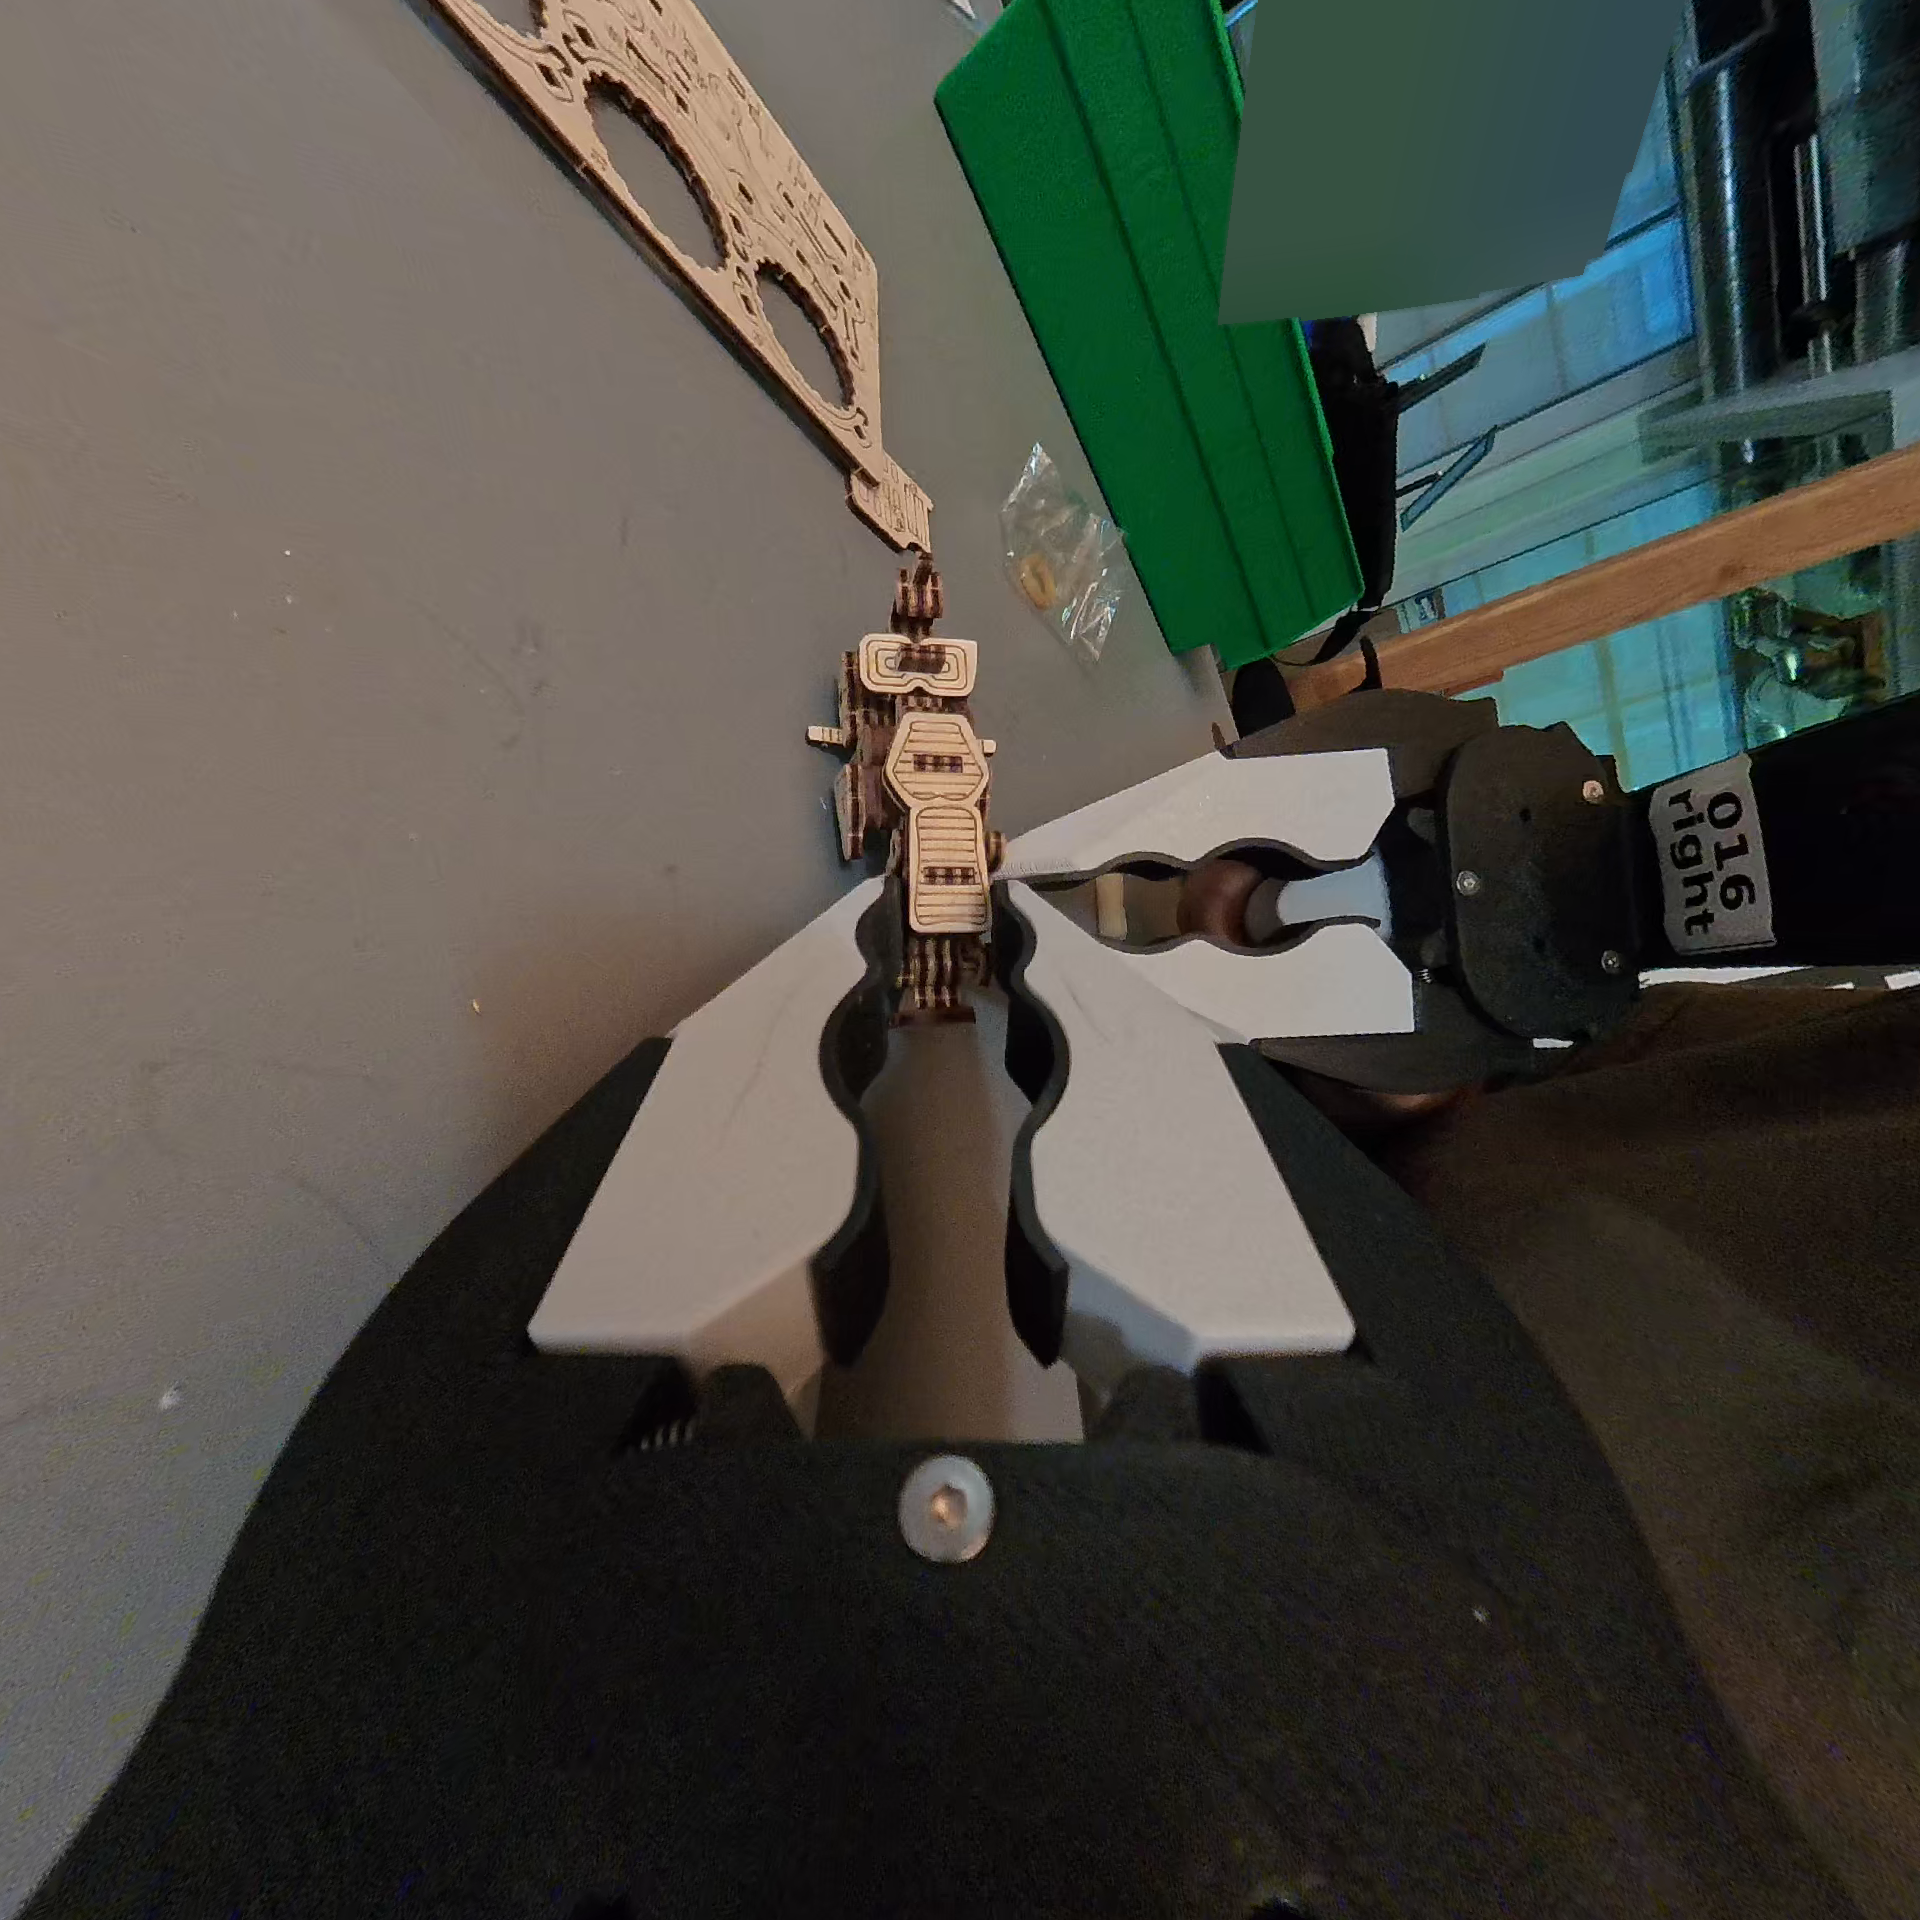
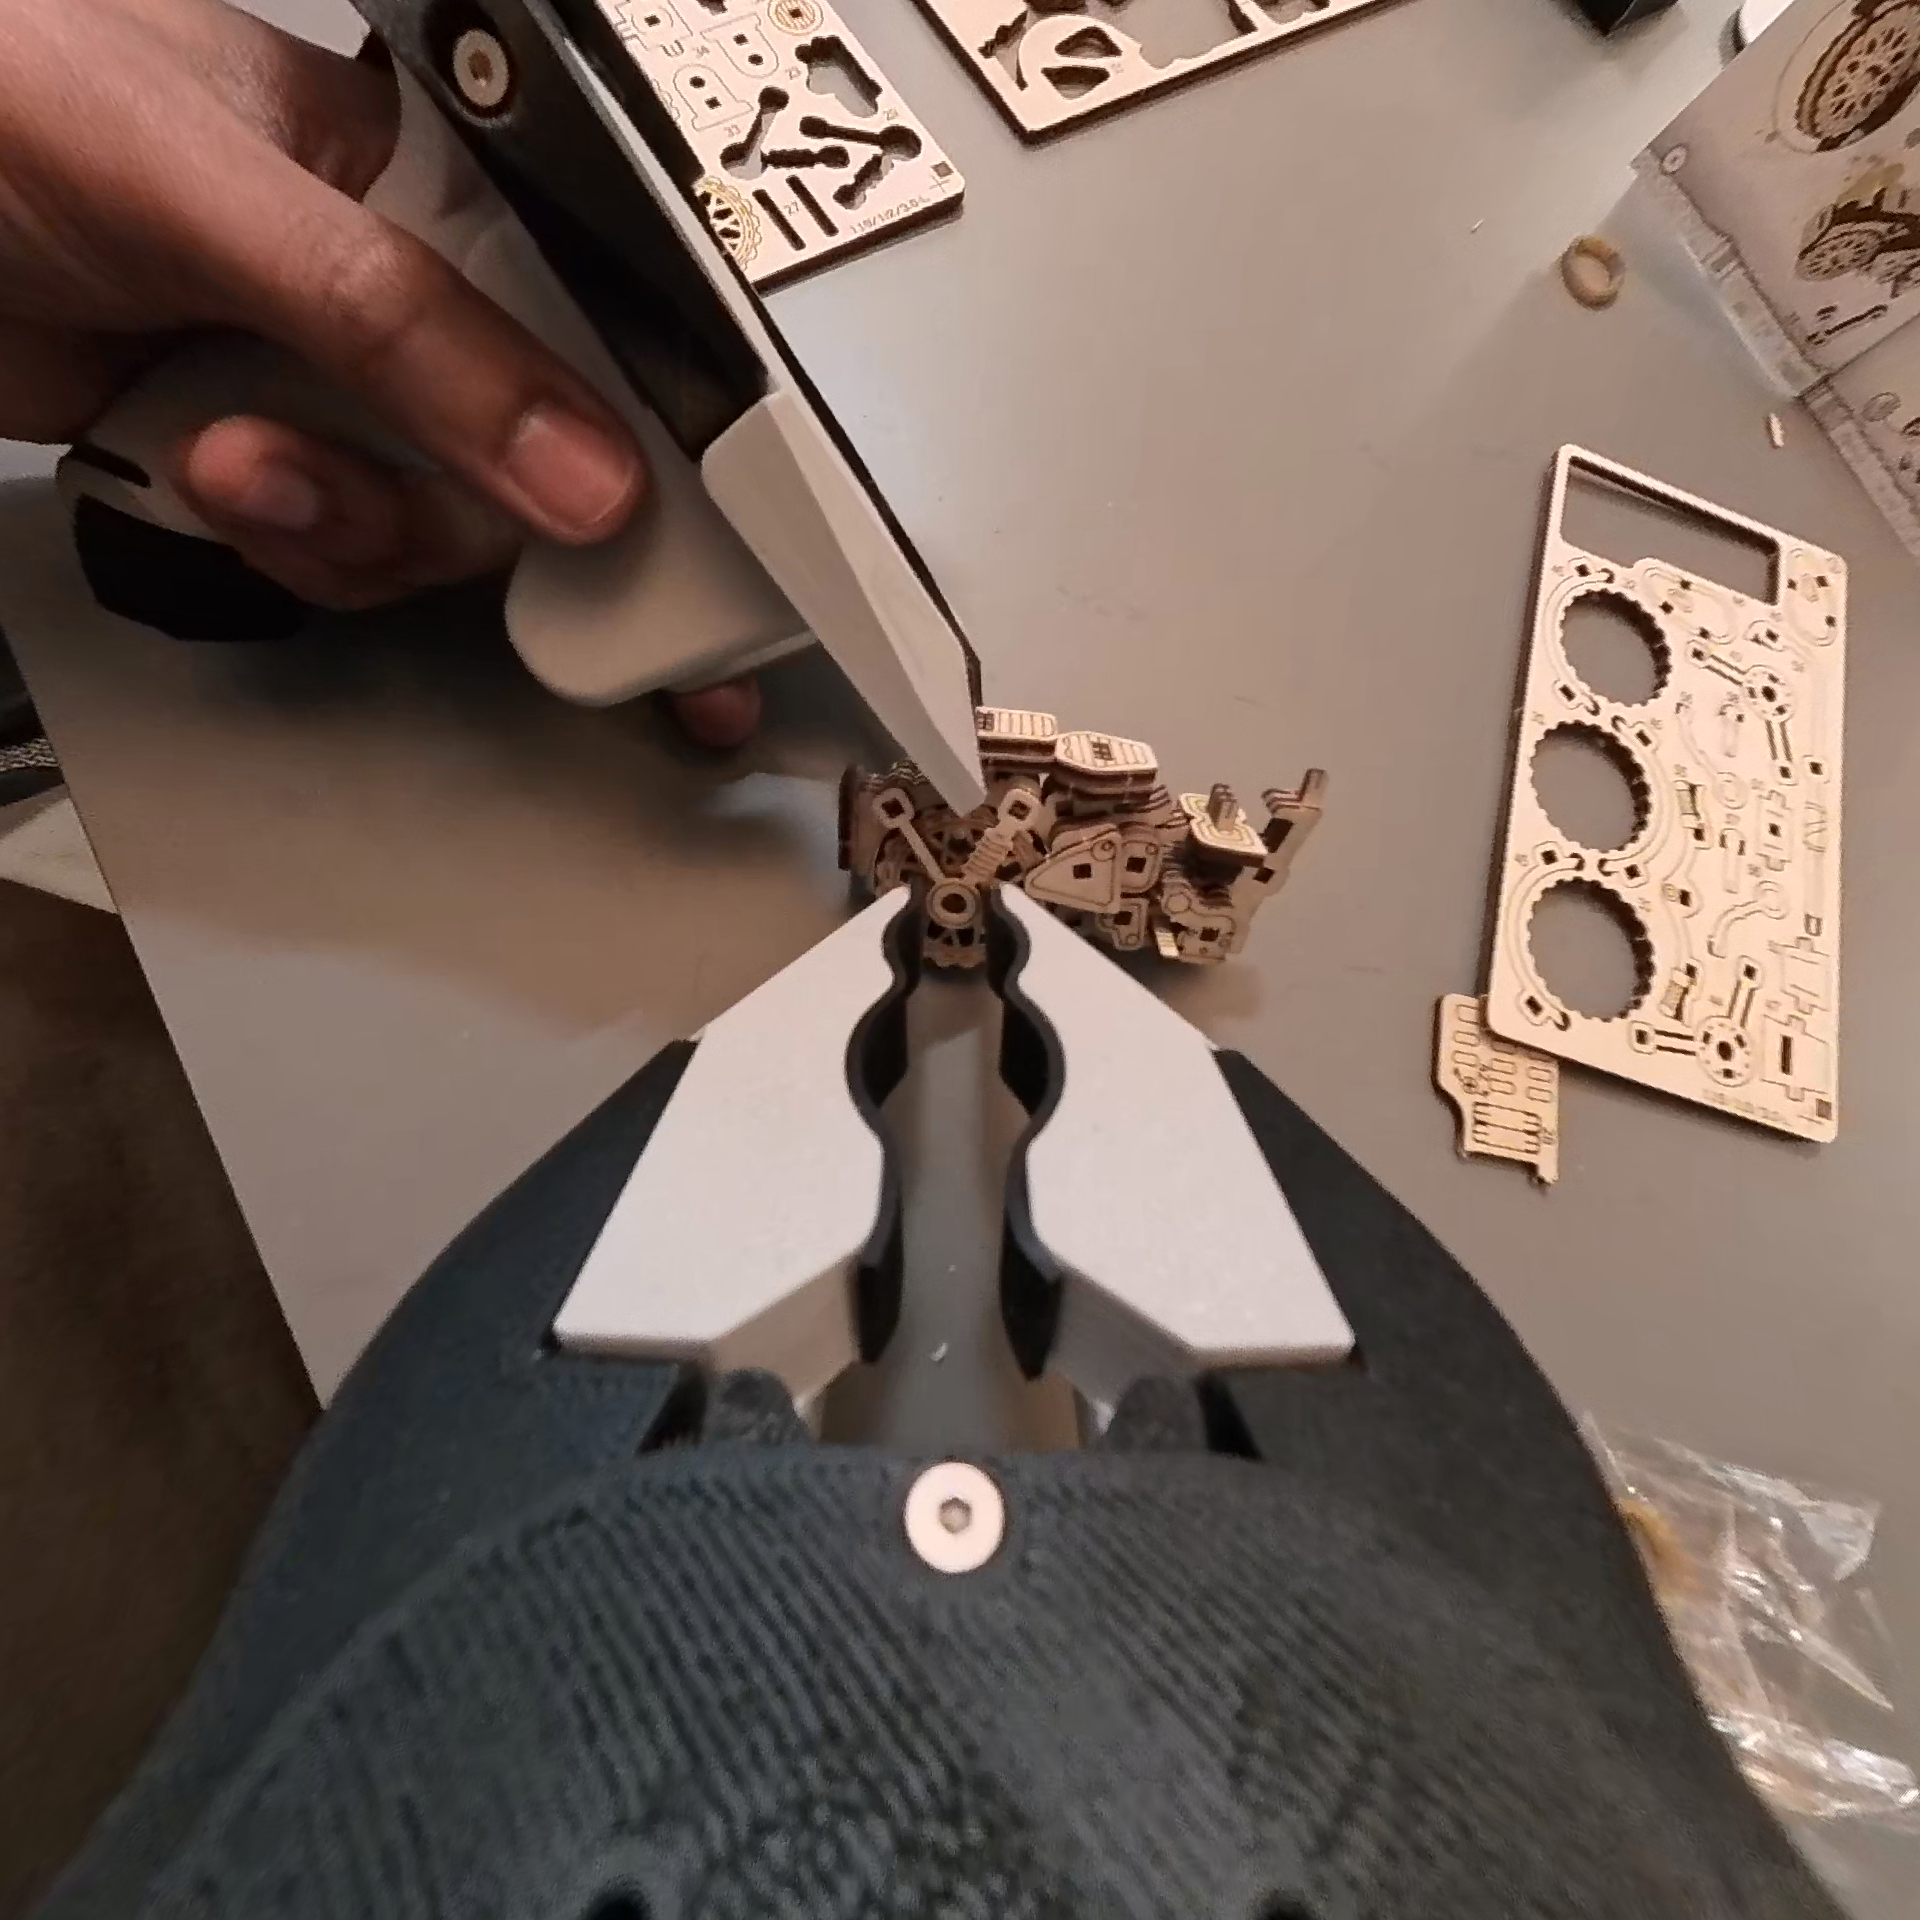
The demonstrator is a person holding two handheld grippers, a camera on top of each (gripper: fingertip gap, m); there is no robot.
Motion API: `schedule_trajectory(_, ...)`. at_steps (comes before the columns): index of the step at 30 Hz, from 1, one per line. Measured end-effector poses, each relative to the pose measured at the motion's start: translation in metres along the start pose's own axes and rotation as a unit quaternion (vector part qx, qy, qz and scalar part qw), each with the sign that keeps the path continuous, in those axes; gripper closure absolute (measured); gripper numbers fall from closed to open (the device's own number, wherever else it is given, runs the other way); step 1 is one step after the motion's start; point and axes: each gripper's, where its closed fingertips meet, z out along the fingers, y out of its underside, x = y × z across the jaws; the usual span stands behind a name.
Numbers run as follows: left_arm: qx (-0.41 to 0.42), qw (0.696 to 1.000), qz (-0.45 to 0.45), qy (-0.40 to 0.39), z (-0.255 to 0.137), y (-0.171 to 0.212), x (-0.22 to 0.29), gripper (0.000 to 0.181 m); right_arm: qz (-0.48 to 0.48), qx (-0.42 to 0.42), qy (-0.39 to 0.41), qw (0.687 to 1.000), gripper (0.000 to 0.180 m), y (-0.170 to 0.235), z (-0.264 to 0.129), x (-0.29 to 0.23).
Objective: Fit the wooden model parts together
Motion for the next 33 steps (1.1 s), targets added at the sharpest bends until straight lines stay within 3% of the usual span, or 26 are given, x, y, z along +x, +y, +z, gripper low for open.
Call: schedule_trajectory(33,0.006,1.000,-0.021,0.014,-0.0005,-0.0013,-0.0007,0.166,0.000,0.017,0.000,1.000,0.168,-0.0026,-0.0042,0.0001)
